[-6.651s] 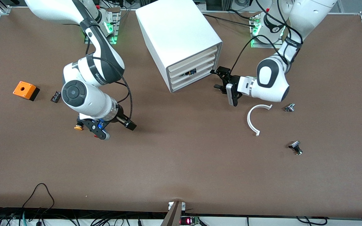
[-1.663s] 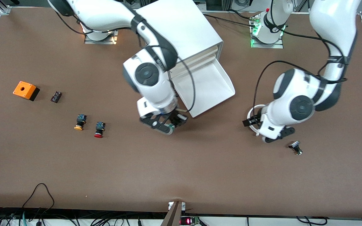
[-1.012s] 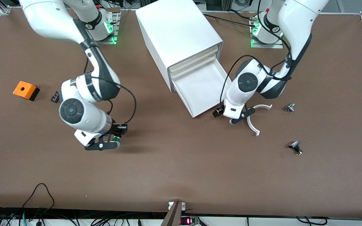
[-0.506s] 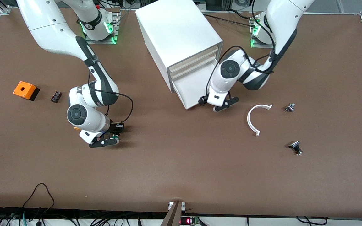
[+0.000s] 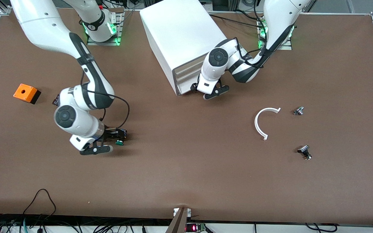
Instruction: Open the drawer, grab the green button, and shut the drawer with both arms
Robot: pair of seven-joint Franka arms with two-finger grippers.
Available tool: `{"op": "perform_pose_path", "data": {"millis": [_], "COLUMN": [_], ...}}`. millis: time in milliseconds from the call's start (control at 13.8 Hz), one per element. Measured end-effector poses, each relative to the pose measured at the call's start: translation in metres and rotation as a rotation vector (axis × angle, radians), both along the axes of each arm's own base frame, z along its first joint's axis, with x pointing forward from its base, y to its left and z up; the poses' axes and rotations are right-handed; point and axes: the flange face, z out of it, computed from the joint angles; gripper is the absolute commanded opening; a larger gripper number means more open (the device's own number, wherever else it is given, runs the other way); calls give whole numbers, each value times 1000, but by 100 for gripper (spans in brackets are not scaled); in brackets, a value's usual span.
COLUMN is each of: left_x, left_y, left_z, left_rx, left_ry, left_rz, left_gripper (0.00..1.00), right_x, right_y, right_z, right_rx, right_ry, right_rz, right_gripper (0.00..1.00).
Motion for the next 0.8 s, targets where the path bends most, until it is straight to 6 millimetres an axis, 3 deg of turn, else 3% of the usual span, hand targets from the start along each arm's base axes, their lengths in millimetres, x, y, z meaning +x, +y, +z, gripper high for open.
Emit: {"op": "perform_pose_path", "data": {"millis": [217,434,651,795], "left_x": [-9,-13,-12,5], "left_y": [-7,-11,-11,-9], "left_z": [-2,-4,-3,9], "left_rx": [-12,-27,-29,-33], "left_ry": [36,76,74,60], "left_rz": [26,60,61,72], "left_gripper": [100,100,100,100], "right_x": [3,-1,-20,-37], "right_y": [-45,-83,-99,-106], "right_z": [67,113,164,201], "right_rx": [-17,-44,-58,-62], "right_ry": [-32,-55,-23,-5], "right_rz": [25,13,-12,-42], "right_gripper": [100,100,100,100]}}
